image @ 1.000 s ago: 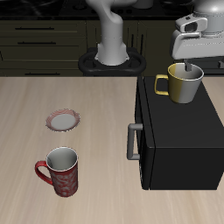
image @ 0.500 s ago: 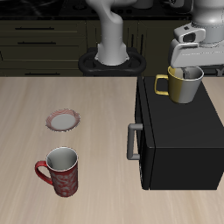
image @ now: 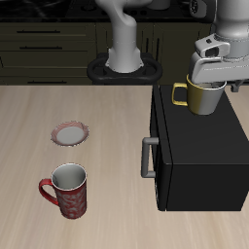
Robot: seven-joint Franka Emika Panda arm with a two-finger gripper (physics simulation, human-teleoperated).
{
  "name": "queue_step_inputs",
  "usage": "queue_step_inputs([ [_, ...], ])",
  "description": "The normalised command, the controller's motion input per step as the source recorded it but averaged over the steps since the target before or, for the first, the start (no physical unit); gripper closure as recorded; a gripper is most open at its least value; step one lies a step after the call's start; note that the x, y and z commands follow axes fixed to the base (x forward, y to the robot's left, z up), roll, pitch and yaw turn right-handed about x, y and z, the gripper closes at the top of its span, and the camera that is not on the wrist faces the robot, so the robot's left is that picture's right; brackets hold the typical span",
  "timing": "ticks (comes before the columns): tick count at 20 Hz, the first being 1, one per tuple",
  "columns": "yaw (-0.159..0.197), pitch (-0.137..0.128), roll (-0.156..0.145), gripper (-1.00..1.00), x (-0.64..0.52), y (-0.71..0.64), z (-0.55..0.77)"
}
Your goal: Place the white and yellow mug on the plate
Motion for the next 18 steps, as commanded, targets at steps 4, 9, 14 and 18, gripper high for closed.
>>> queue_step_inputs([
  [4, -0.019, 0.052, 0.002, 1.00, -0.06, 0.01, -0.13],
  [9, 0.001, 0.026, 0.025, 1.00, -0.11, 0.04, -0.03],
  [14, 0.009, -0.018, 0.004, 1.00, -0.06, -0.21, 0.20],
  [18, -0.007, -0.041, -0.006, 1.00, -0.10, -0.31, 0.27],
])
